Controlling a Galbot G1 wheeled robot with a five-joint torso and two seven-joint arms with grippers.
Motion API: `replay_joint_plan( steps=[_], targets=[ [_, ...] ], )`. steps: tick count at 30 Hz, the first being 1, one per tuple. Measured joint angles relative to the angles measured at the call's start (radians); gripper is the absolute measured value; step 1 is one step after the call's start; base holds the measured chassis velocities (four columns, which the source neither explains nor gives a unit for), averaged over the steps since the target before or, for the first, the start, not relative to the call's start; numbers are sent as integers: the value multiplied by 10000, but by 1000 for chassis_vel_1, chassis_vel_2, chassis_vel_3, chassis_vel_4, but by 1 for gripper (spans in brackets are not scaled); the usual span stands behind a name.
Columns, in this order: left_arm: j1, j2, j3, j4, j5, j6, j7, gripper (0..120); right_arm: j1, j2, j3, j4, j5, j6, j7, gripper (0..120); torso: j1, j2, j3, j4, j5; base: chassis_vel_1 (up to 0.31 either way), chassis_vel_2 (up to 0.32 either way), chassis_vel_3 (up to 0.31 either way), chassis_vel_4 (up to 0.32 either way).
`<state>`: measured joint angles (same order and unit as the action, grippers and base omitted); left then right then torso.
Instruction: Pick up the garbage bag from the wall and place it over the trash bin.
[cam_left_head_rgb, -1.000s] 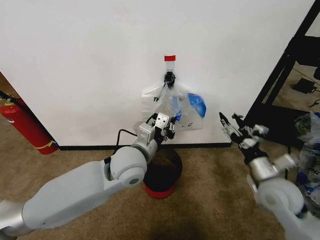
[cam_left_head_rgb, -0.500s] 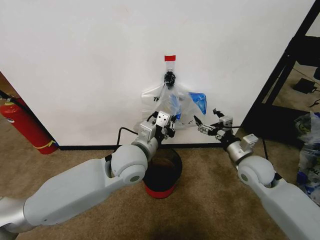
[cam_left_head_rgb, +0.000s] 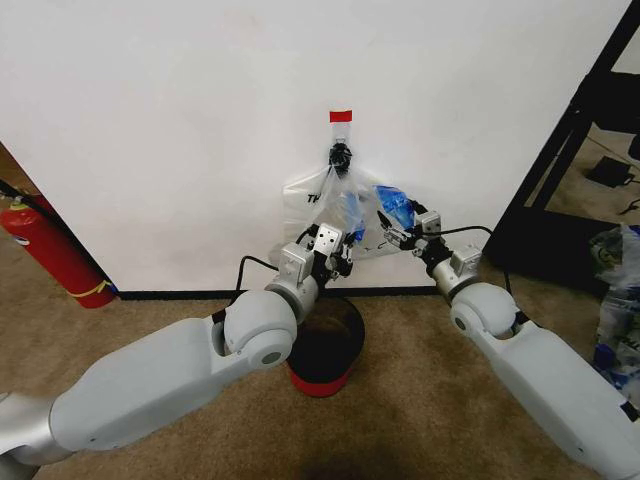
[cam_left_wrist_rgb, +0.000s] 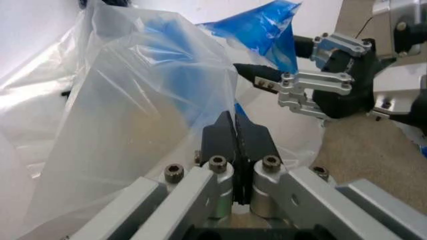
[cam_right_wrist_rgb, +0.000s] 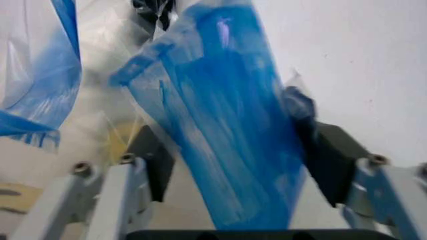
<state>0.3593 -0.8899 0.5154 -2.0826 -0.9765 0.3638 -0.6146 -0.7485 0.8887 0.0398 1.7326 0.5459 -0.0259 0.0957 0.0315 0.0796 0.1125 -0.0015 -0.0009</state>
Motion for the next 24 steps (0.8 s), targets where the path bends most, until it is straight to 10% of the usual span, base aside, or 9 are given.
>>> replay_joint_plan(
  steps=[15,24],
  targets=[
    [72,39,15,-57,13,-5,-20,0,-1382,-329,852,1152,54,-105,203,4,0,0,-1,1,0,0,0,0,0],
    [348,319,-48,-530,18,-14,-47,0,-2447,-330,1625,1858,192,-88,272,0,0,0,-1,2,-1,0,0,0,0]
  ],
)
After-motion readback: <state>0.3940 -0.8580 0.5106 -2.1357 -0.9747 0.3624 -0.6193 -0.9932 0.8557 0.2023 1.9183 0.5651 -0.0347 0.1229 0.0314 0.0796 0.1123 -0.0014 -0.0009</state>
